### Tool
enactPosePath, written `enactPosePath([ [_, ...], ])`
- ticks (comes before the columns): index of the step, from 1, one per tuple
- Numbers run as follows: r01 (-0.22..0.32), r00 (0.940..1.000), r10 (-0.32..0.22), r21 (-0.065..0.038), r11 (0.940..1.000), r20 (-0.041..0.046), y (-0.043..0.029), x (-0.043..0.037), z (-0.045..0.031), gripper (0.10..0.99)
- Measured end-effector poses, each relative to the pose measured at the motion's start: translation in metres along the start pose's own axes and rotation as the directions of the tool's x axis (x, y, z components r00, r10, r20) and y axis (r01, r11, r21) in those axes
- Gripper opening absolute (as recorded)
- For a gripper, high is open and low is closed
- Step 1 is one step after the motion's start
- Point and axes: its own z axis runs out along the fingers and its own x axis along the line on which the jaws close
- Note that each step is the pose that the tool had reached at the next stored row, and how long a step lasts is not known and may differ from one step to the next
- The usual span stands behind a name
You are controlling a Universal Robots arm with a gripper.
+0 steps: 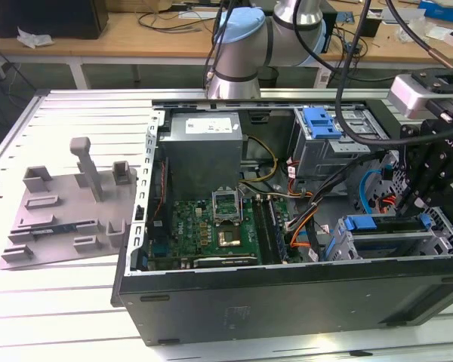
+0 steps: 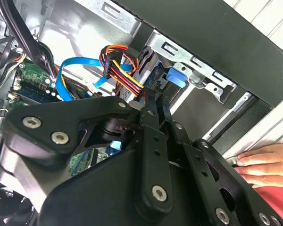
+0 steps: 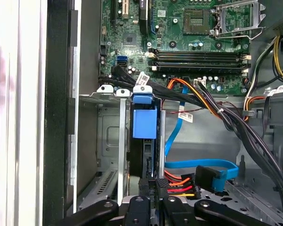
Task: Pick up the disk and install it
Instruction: 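Insert the first disk wire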
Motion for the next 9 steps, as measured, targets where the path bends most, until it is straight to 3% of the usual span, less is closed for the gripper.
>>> enactPosePath([
  [9, 0.008, 1.0000, -0.008, 0.000, 1.0000, -0.0001, 0.0000, -0.0001, 0.0018, 0.169],
])
